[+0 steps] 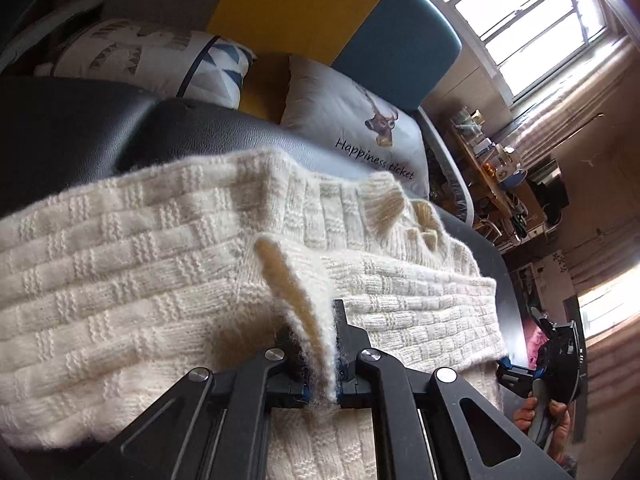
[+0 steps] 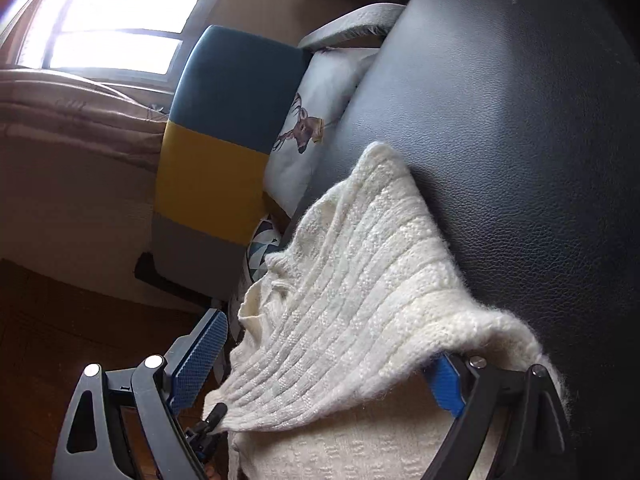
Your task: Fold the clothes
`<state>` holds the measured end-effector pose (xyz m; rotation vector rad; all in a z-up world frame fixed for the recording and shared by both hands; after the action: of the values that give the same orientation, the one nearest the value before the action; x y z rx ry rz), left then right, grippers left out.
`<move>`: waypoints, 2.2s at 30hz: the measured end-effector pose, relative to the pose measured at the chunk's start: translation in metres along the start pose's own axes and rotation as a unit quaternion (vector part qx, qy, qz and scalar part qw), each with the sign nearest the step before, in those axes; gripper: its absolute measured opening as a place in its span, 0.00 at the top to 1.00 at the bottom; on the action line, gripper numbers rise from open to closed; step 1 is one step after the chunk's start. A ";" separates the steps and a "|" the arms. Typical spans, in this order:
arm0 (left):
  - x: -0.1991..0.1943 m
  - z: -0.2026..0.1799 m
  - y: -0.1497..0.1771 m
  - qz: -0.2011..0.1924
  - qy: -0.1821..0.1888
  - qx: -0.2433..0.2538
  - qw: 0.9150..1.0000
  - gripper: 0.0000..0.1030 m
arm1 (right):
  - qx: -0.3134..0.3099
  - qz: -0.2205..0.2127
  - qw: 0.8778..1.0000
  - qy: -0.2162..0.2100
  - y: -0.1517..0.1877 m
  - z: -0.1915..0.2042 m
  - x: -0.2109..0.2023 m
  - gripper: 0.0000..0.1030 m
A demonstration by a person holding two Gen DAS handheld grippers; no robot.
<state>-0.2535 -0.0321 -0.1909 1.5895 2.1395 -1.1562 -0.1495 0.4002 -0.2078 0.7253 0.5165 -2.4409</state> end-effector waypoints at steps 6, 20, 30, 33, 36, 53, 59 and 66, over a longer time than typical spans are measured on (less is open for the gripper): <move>0.001 0.009 0.000 0.013 -0.027 0.004 1.000 0.92 | -0.002 0.013 1.000 0.002 0.009 -0.011 0.000 0.10; -0.036 0.036 -0.009 -0.018 -0.062 -0.080 0.995 0.87 | 0.080 0.001 0.995 -0.060 0.007 -0.058 -0.055 0.10; -0.011 -0.057 -0.017 -0.006 0.014 0.010 1.000 0.79 | -0.065 0.035 0.997 -0.040 0.014 -0.007 -0.024 0.10; 0.038 -0.116 -0.015 0.032 0.026 0.104 0.994 0.71 | -0.115 0.037 0.993 0.009 0.021 -0.012 -0.007 0.13; 0.090 -0.178 -0.013 0.072 0.041 0.218 0.972 0.62 | -0.144 0.029 0.989 -0.008 0.027 -0.016 -0.012 0.15; 0.282 -0.267 -0.002 0.287 0.126 0.331 0.890 0.54 | -0.193 0.008 0.981 -0.025 0.041 -0.020 -0.021 0.21; 0.294 -0.263 -0.001 0.262 0.113 0.333 0.899 0.93 | -0.209 0.004 0.978 0.001 0.047 -0.018 -0.019 0.23; 0.295 -0.249 0.002 0.214 0.098 0.305 0.923 0.92 | -0.210 0.003 0.978 0.007 0.047 -0.019 -0.017 0.24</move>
<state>-0.3001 0.3509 -0.2056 2.3675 1.4542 -1.6466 -0.1023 0.3788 -0.2218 0.5597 0.9946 -2.2134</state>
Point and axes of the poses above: each gripper's, at about its wrist camera, not at the fingertips, and x roughly the way its jaws point, z to its left, y to its underside, the point moved 4 cm from there along x, roughly the way its jaws point, and after that the axes turned 9 degrees about y, right-handed, at the moved point
